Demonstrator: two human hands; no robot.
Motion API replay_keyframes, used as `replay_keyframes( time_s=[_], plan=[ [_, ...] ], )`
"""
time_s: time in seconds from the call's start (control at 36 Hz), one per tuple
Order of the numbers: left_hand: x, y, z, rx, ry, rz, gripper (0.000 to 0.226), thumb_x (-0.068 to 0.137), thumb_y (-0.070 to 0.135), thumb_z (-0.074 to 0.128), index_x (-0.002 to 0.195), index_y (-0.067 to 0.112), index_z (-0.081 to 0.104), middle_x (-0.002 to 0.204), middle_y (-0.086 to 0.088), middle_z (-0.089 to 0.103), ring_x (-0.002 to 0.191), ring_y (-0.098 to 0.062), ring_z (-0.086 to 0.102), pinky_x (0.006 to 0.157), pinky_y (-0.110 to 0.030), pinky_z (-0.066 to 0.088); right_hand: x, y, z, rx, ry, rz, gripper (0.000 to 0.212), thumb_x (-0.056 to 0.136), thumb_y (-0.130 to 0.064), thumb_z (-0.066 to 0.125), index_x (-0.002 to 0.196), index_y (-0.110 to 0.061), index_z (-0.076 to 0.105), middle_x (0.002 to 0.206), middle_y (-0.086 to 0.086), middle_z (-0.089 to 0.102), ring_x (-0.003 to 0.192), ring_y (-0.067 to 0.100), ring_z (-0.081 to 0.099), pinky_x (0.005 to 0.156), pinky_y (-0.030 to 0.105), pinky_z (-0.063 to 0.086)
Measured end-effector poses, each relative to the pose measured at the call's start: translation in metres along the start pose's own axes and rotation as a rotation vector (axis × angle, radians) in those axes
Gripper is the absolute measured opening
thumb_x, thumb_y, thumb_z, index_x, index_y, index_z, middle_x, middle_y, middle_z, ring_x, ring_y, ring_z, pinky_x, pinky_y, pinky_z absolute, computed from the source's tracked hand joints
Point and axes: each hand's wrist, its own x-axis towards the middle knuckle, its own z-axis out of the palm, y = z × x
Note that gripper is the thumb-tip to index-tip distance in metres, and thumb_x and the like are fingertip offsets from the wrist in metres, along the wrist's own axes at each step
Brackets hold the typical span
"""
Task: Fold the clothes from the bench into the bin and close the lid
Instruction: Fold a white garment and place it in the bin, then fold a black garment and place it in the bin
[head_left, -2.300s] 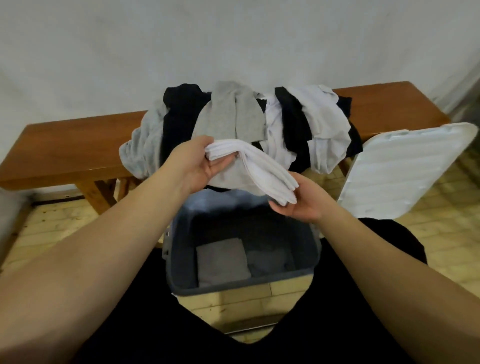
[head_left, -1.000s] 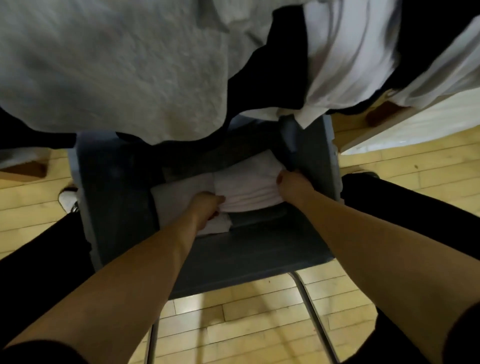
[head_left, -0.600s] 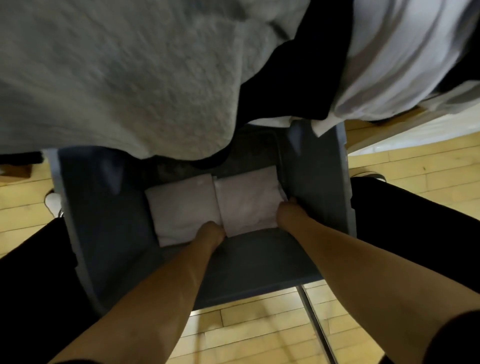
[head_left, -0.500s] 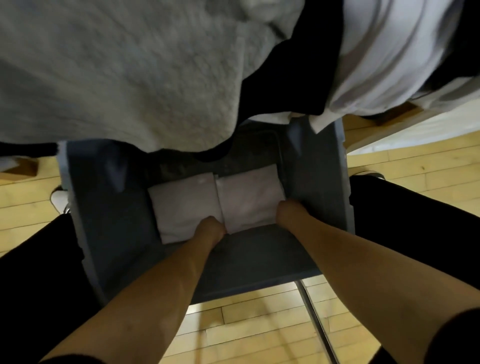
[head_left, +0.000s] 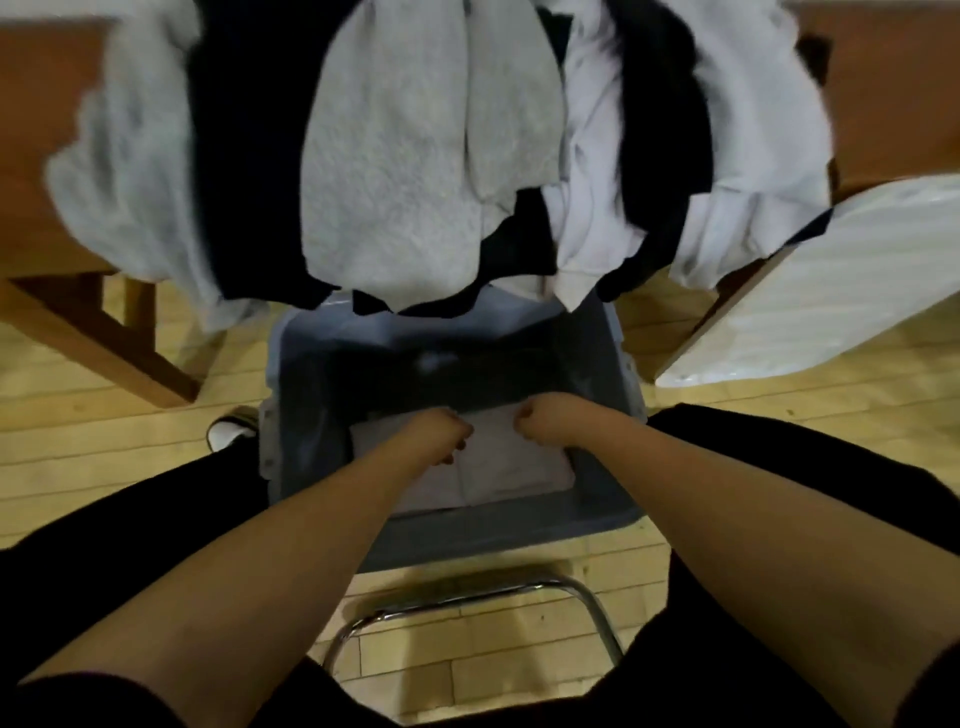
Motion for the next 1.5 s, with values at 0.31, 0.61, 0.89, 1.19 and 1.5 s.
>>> replay_keyframes(
  time_s=[0.31,0.61,0.89,1.19,1.5],
  plan=[
    [-0.121,0.021,-0.076,0.074,0.465,0.490,0.015,0.099,0.021,0.050,0.094,0.019,0.063,0.083,-0.011,0.066,0.068,-0.021,0.059,0.060,-0.036,0.046,-0.095,-0.062,-0.070,-0.037,0.573,-0.485,0.018,0.098,-0.023,0.049,0.102,-0.022,0.067,0.099,-0.002,0.067,0.092,0.020,0.062,0.080,0.035,0.047],
    [-0.139,0.009,-0.175,0.149,1.030,0.629,0.041,0.087,0.016,0.068,0.124,0.004,0.052,0.121,-0.011,0.048,0.110,-0.028,0.049,0.093,-0.038,0.043,-0.102,-0.180,-0.100,-0.275,0.867,-0.860,0.030,0.092,-0.017,0.055,0.120,-0.014,0.064,0.124,0.000,0.060,0.117,0.020,0.052,0.103,0.036,0.041],
    [-0.114,0.001,-0.201,0.339,0.969,0.516,0.015,0.098,0.021,0.050,0.109,0.010,0.054,0.111,-0.007,0.055,0.096,-0.027,0.055,0.068,-0.035,0.039,-0.051,-0.212,-0.117,-0.518,0.878,-0.630,0.052,0.091,-0.044,0.061,0.136,-0.023,0.048,0.134,-0.003,0.046,0.128,0.023,0.041,0.106,0.036,0.036],
    [-0.176,0.014,-0.217,-0.068,0.973,0.689,0.018,0.102,0.020,0.049,0.108,0.014,0.065,0.099,0.003,0.062,0.090,-0.009,0.054,0.072,-0.024,0.038,-0.059,-0.208,-0.115,-0.529,1.051,-0.487,0.072,0.079,-0.068,0.061,0.134,-0.024,0.046,0.132,0.002,0.047,0.116,0.028,0.052,0.091,0.043,0.044],
    [-0.258,0.071,-0.250,-0.594,0.862,0.823,0.017,0.097,0.026,0.055,0.087,0.025,0.069,0.094,0.004,0.068,0.095,-0.018,0.063,0.086,-0.039,0.054,-0.098,-0.199,-0.157,-0.397,1.048,-0.357,0.054,0.094,-0.052,0.050,0.136,-0.019,0.041,0.138,0.003,0.046,0.114,0.027,0.054,0.079,0.037,0.043]
  ],
)
